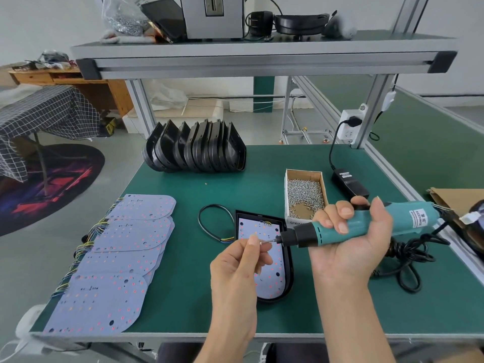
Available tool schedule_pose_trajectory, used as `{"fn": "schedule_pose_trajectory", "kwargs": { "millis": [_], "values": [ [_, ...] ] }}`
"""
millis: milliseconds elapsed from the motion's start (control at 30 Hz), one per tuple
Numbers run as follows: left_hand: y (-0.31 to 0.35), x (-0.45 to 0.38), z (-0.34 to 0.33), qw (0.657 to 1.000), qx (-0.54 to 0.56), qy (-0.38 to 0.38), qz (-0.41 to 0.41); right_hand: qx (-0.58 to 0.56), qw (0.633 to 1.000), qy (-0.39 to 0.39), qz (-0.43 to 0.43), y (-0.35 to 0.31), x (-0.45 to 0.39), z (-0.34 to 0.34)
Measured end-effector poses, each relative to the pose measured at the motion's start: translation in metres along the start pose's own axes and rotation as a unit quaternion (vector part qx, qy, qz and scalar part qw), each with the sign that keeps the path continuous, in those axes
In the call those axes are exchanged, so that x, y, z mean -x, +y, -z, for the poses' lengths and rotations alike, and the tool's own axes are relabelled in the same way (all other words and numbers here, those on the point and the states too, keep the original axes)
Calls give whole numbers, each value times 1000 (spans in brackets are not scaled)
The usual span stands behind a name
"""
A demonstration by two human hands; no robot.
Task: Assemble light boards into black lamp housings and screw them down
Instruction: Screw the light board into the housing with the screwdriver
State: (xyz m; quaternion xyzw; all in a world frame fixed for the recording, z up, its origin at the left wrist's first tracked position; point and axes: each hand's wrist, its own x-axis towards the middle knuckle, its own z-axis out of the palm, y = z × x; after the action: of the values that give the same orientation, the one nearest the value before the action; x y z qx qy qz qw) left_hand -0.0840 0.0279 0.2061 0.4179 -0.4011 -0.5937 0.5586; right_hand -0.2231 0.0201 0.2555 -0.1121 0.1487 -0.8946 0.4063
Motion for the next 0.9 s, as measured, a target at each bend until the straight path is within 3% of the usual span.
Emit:
{"fn": "schedule_pose_trajectory", "kwargs": {
  "millis": [633, 900],
  "values": [
    [1, 12, -13, 995, -49, 33, -79, -15, 999, 28, 1, -1, -1, 2],
    [7, 6, -12, 990, -109, -3, -88, -26, 999, 30, -3, -5, -3, 3]
  ]
}}
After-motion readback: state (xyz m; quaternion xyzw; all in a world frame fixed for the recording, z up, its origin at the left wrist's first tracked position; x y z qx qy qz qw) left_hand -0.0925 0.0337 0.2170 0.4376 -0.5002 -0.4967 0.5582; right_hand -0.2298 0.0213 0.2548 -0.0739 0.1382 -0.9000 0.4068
